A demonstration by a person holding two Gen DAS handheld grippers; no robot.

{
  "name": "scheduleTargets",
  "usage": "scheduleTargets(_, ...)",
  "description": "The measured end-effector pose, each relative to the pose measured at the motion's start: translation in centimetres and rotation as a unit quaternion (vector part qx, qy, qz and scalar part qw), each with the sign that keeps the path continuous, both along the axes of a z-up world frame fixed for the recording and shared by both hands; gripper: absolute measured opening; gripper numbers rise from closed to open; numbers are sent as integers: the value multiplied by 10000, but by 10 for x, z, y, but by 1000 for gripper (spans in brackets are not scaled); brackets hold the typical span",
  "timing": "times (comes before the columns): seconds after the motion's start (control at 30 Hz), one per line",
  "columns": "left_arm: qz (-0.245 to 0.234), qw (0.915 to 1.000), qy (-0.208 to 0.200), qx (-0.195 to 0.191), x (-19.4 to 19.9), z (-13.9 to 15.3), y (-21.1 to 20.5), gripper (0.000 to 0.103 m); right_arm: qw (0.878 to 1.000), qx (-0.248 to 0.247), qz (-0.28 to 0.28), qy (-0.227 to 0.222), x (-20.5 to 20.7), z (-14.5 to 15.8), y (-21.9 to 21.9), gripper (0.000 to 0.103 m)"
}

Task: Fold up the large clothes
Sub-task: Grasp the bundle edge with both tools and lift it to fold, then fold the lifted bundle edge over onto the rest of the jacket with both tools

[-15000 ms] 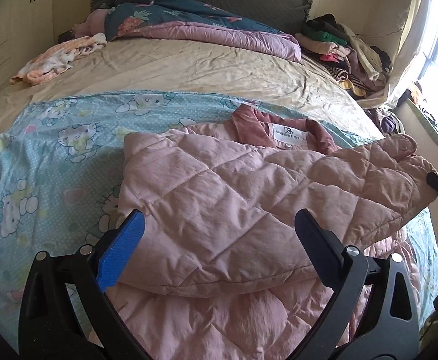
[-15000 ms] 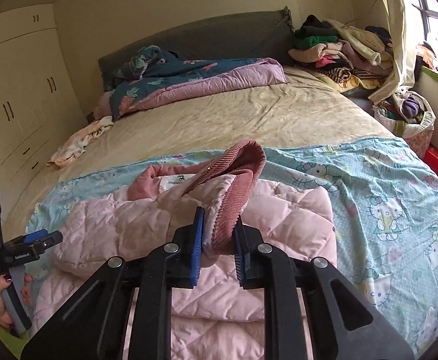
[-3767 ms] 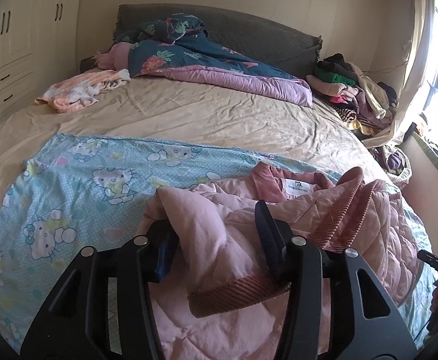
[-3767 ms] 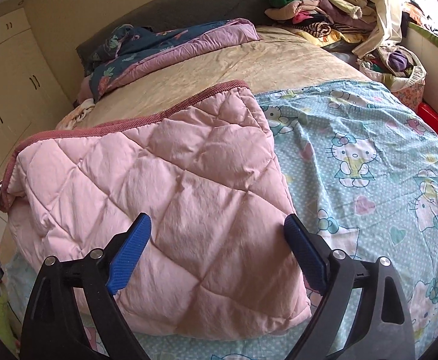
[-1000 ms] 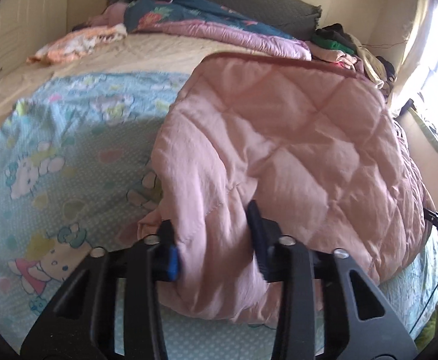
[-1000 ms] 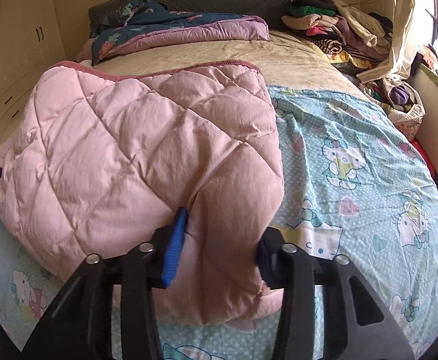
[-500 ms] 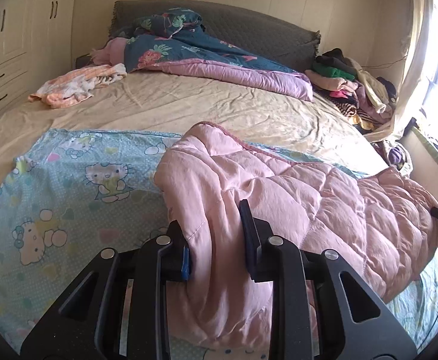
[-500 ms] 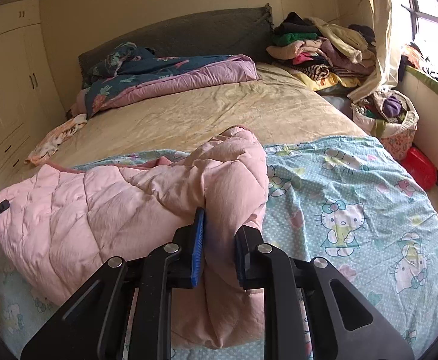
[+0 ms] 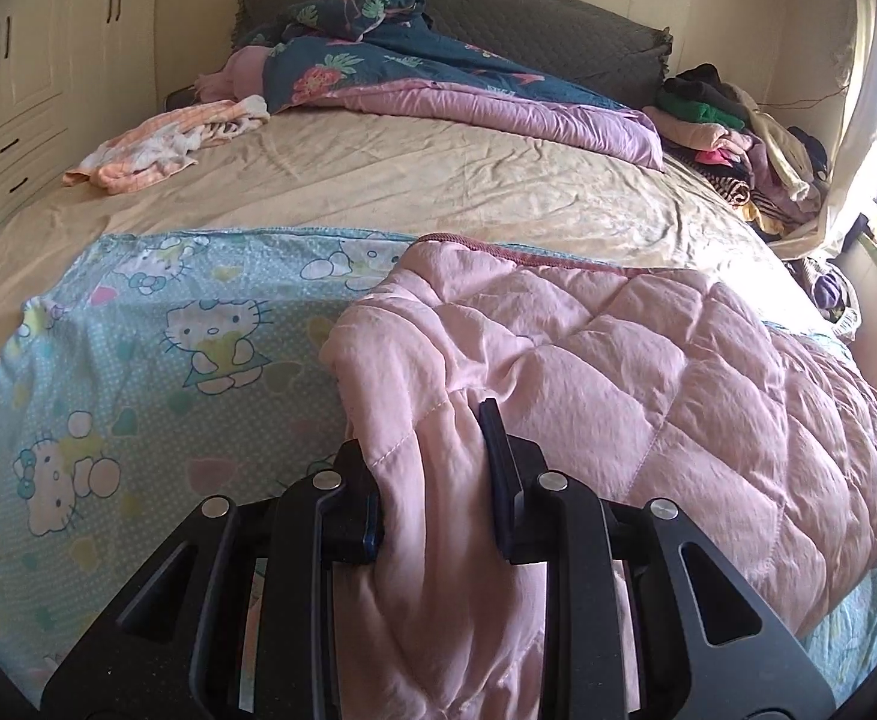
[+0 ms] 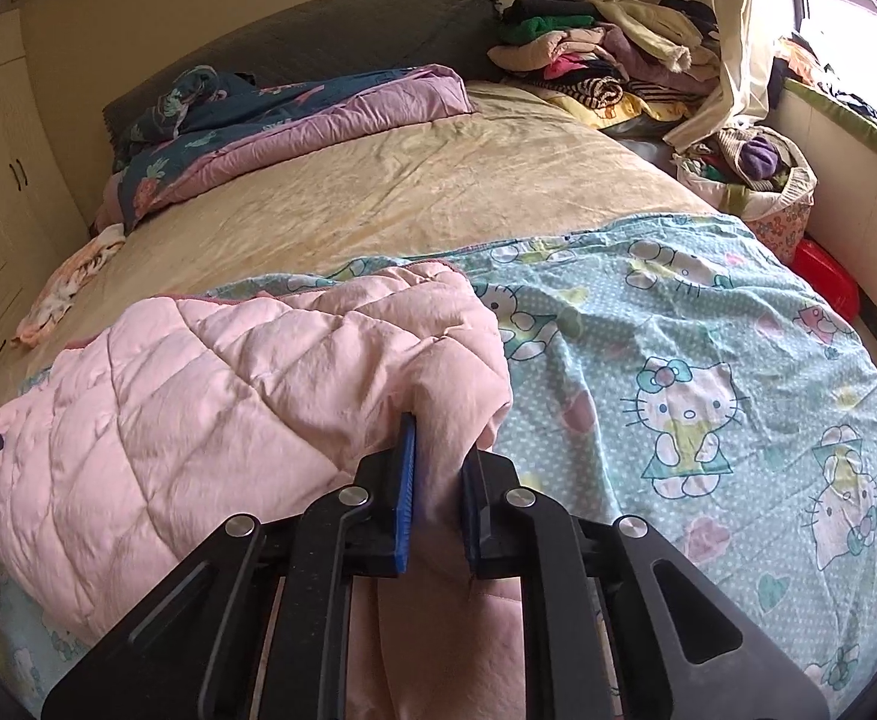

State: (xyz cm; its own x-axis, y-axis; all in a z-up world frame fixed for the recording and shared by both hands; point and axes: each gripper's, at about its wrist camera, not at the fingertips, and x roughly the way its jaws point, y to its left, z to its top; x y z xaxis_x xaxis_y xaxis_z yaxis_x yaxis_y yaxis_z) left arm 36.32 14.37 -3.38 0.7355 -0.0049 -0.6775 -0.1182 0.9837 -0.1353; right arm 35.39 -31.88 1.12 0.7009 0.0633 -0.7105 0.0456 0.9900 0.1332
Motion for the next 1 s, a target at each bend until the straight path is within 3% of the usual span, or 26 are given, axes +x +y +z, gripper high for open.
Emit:
scheduleTargets(0.63, 77, 9991, 320, 271, 11, -28, -4, 21, 9984, -162, -65, 540, 11, -40, 2, 14)
scheduleTargets(0.83, 143, 9989, 390, 233, 9, -32, -3, 24, 9975, -193, -42, 685, 9, -44, 3, 20)
scheduleTargets(0.93, 172, 9984, 427, 321, 7, -31, -6, 26, 9966, -460, 6, 677, 5, -42, 8, 23)
scheduleTargets(1.0, 201, 9981, 467, 353, 6, -30, -6, 31, 9968, -438, -58, 664, 1, -38, 7, 32)
